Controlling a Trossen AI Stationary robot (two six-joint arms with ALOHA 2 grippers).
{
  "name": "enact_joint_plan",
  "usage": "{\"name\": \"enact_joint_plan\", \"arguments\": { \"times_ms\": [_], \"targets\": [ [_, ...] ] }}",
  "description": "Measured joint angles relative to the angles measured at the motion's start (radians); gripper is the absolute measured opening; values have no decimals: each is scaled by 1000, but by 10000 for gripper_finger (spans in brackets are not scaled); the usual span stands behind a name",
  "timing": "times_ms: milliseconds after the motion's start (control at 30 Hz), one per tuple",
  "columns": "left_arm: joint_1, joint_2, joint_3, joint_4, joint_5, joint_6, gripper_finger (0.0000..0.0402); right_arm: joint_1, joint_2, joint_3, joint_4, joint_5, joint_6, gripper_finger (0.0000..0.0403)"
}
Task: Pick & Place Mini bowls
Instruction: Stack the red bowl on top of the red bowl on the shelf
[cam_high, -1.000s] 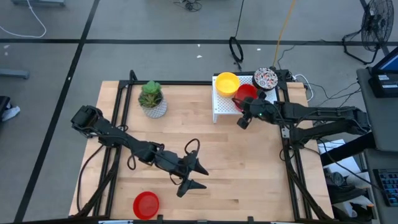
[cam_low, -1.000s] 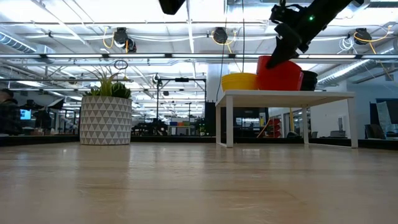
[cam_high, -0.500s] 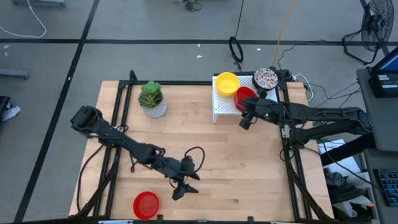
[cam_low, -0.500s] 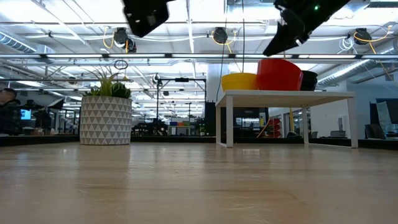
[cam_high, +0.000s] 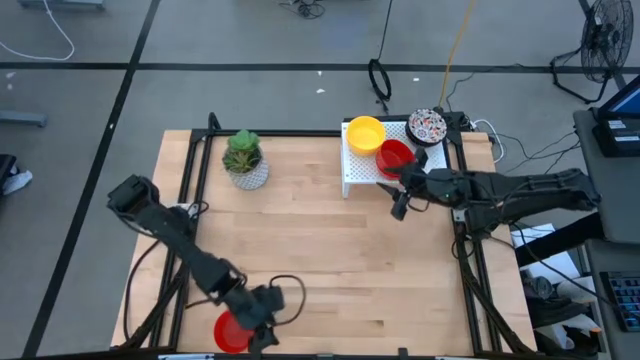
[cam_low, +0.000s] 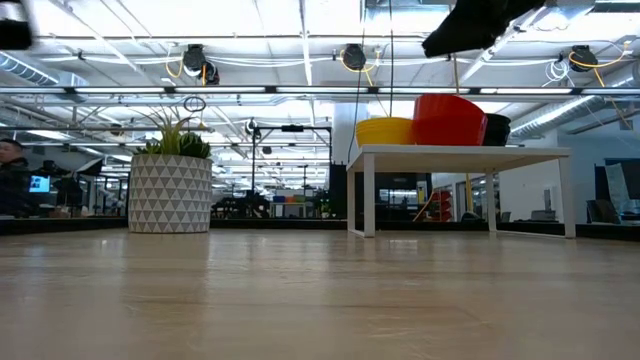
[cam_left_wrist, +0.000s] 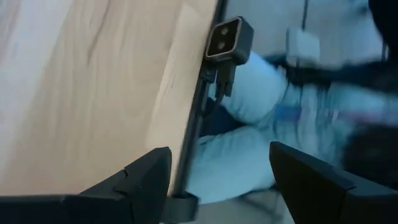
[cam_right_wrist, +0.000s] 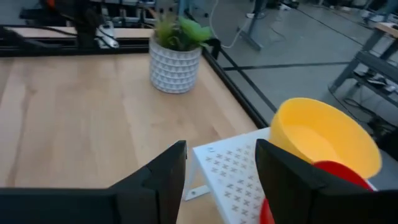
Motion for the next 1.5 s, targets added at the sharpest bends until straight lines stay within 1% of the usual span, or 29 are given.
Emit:
{"name": "enact_joint_plan", "arguments": {
  "times_ms": [100, 233, 333, 467, 567, 700, 933, 1033, 1133, 1200, 1267, 1467, 1500],
  "targets": [
    [-61, 0, 0, 2, -80, -198, 273, 26, 4, 0, -1, 0, 0, 183],
    [-133, 0, 0, -15, -153, -408, 273, 46, 3, 0, 0, 0, 0, 183],
    [-166, 0, 0, -57, -197, -530, 273, 54, 4, 0, 0, 0, 0, 183],
    [-189, 8, 0, -142, -206, -648, 273, 58, 3, 0, 0, 0, 11, 183],
    [-197, 32, 0, -184, -184, -682, 273, 58, 3, 0, -2, 0, 49, 183],
    [-190, 77, 0, -184, -148, -690, 273, 58, 3, 0, -2, 0, 53, 183],
    [-157, 146, 0, -186, -52, -689, 273, 58, 3, 0, -2, 0, 53, 183],
    [-144, 154, 0, -202, -43, -651, 268, 58, 3, 0, -2, 0, 53, 183],
    [-133, 154, 0, -226, -81, -581, 241, 58, 3, 0, -2, 0, 53, 183],
    [-130, 154, 0, -245, -115, -534, 211, 58, 3, 0, -3, 0, 53, 183],
    [-126, 153, 0, -246, -135, -474, 173, 58, 3, 0, -3, 0, 53, 183],
    [-99, 147, 1, -234, -136, -323, 38, 58, 3, 0, -3, 0, 53, 183],
    [-93, 146, 2, -222, -137, -293, 21, 58, 3, 0, -3, 0, 53, 183]
  ]
}}
